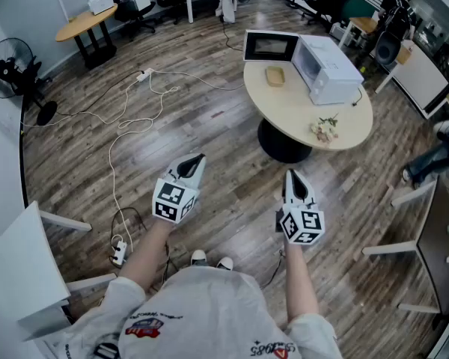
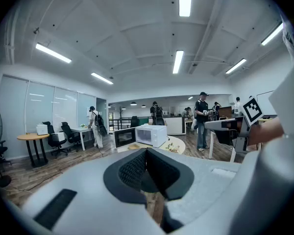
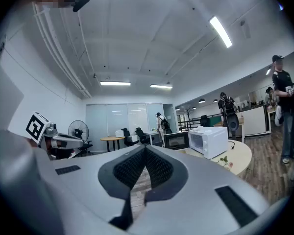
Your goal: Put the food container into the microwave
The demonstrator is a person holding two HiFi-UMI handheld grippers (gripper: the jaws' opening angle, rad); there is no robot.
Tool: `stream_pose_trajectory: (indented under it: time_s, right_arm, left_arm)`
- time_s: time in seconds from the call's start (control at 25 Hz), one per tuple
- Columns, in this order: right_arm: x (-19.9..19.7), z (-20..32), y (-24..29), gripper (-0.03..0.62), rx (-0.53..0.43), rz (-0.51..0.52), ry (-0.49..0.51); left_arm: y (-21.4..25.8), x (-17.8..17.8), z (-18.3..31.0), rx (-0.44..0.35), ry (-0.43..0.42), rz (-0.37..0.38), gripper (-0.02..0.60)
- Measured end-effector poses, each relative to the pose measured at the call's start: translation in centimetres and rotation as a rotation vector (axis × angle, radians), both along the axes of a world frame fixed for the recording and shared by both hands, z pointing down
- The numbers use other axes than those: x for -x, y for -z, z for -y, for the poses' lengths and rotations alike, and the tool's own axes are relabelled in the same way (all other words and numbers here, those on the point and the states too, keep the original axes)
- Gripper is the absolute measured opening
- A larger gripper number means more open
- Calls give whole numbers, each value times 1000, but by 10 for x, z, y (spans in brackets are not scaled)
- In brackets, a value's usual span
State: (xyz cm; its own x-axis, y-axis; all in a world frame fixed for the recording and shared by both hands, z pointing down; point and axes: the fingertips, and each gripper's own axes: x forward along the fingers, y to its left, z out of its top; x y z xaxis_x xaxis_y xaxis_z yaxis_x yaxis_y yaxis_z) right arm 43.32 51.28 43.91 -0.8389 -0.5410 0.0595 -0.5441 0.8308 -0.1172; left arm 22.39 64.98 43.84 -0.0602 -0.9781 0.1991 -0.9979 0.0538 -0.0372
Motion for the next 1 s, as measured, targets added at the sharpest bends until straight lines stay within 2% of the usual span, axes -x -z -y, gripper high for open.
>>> stream_pose_trajectory:
  time_s: [0.32, 0.56, 0.76, 1.0]
  right_arm:
    - [24, -16, 3, 15, -25, -13, 23]
    - [20, -9, -1, 143, -19, -55, 20]
    - [17, -11, 1, 260, -52, -69, 19]
    - [3, -11, -6, 282, -46, -88, 5]
  left_arm:
    - [-3, 13, -12, -3, 4, -18, 5]
    - [-5, 20, -12, 1, 5, -25, 5]
    - [-3, 20, -6, -7, -2, -31, 5]
    - [-6, 8, -5, -9, -9, -44, 5]
